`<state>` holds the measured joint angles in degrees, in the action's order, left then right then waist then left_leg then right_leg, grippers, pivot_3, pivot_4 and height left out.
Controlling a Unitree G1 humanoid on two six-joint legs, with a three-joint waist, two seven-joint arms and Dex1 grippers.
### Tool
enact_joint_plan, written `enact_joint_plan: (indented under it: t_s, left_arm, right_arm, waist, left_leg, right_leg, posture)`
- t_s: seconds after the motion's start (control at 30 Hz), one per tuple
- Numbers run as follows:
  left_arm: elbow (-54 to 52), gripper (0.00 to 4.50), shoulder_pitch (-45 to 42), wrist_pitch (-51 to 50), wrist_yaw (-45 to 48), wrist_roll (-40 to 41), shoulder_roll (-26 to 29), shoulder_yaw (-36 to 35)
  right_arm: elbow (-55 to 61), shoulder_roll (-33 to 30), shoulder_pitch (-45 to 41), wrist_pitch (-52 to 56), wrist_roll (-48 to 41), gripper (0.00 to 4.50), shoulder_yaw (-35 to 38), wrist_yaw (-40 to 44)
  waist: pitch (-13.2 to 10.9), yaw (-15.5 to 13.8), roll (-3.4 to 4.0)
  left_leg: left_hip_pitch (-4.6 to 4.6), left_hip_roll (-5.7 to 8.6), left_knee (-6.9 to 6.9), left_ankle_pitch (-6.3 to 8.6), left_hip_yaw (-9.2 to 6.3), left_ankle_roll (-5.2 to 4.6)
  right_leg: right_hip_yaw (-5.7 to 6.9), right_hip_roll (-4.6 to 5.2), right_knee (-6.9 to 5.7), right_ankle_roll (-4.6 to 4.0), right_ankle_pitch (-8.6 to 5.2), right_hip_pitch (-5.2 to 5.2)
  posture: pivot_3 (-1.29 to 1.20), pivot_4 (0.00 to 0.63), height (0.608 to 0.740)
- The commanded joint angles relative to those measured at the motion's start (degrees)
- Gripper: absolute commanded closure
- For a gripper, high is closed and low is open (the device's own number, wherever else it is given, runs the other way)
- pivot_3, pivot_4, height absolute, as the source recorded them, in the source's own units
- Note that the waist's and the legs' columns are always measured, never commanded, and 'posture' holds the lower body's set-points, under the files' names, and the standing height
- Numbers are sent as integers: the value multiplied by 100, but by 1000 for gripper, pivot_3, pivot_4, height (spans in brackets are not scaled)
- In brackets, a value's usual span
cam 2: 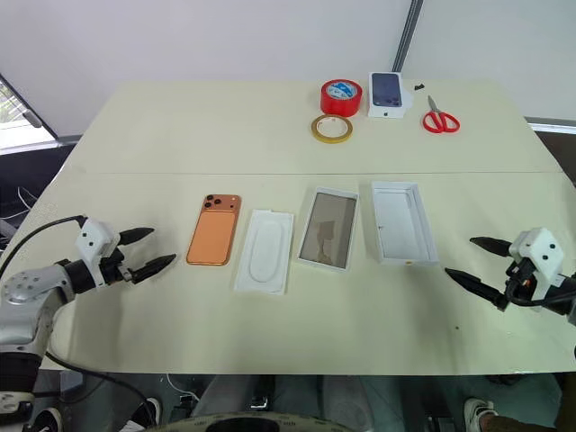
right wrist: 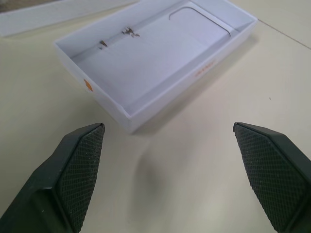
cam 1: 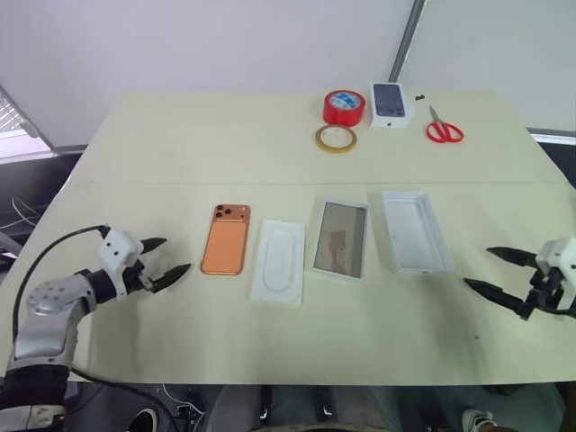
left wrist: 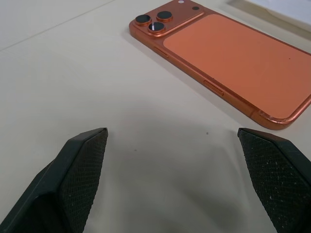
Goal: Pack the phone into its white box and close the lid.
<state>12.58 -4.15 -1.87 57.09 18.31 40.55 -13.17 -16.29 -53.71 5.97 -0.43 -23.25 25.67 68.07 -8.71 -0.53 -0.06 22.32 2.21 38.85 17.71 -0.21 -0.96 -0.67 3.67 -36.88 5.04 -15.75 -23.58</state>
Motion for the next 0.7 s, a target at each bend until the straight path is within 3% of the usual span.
enact_joint_plan:
  t_s: [0.03, 0.7]
  left_arm:
    - [-87, 0, 25, 98, -9, 146, 24, -207]
    - [-288, 0, -100, 604, 394, 393, 20, -111]
  right_arm:
    - [10, -128, -83, -109, 2, 66, 196, -14]
    - [292, 21, -263, -40, 104, 66, -2, -179]
  waist:
    - [0, 2, 0]
    - [-1, 5, 1]
  left_leg:
    - [0, 0, 0, 0, 0, 0]
    - [0, 0, -1, 0, 1, 0]
  right_leg:
    - [0, 0, 0, 0, 0, 0]
    - [0, 0, 1, 0, 0, 0]
  posture:
    - [0, 150, 740]
    - [0, 150, 740]
